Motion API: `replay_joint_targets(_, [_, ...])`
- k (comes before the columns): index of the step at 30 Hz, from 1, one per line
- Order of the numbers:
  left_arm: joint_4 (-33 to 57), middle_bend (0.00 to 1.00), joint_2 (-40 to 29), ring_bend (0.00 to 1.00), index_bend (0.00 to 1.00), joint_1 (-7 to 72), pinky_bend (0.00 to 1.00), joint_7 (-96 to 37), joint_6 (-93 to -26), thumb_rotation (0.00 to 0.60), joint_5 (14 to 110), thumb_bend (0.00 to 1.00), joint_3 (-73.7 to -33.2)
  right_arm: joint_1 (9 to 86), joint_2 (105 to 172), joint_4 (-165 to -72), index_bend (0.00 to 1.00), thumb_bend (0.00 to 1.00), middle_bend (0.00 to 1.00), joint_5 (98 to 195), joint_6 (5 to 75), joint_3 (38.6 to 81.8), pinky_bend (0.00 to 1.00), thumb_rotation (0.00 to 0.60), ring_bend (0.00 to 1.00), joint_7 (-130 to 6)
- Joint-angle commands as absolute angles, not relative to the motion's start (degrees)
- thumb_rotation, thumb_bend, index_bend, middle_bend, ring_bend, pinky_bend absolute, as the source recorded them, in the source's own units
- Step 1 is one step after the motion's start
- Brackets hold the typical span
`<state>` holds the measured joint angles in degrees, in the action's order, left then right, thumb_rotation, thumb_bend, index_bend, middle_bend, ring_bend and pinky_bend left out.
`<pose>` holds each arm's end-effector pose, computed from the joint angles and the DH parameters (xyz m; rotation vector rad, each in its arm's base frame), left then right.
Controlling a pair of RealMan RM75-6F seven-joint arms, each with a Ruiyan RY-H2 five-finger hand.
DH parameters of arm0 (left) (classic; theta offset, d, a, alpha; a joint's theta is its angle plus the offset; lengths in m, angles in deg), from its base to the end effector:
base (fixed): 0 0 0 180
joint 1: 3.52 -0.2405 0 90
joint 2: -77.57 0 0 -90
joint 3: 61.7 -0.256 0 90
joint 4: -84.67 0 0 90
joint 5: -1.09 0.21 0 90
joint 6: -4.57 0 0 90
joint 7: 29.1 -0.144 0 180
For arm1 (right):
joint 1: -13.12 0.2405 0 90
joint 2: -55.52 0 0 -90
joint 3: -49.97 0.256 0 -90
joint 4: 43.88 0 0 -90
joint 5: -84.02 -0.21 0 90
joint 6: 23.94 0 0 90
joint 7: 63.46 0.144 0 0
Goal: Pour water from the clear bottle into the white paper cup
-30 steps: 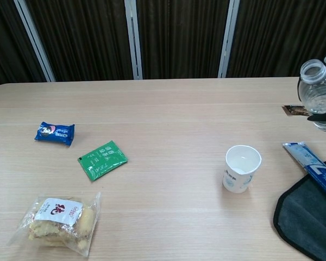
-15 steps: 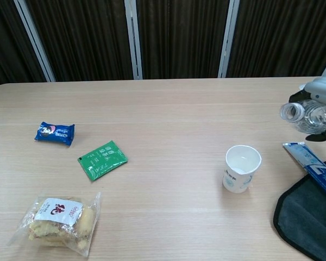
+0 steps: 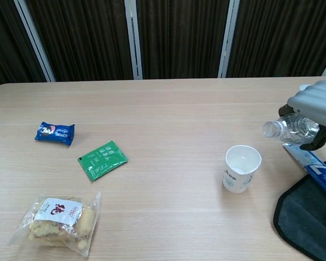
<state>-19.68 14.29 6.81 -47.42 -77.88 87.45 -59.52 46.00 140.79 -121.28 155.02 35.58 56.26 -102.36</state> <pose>-0.2524 0.1994 0.1389 -1.5428 -0.7736 -0.8614 -0.2372 -0.3271 0.0179 1.8574 -0.4791 0.5156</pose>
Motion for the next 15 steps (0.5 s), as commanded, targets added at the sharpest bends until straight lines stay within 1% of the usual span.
replay_joint_targets(1, [-19.7,0.00,14.2,0.00,0.00,6.9,0.00,-47.6,-77.7,0.600,87.3,0.00,-59.5,46.4,141.4,-122.5,0.56,0.43,0.67,153.3,35.7,56.6,0.45,0.600,0.57,-105.2])
replay_joint_targets(15, [-19.8,0.00,14.3,0.00,0.00,6.8,0.00,-47.8,-77.5,0.600,87.1,0.00,-59.4,47.0,142.9,-122.4,0.56,0.43,0.67,151.7,38.4,56.6,0.46,0.600,0.58,-111.3])
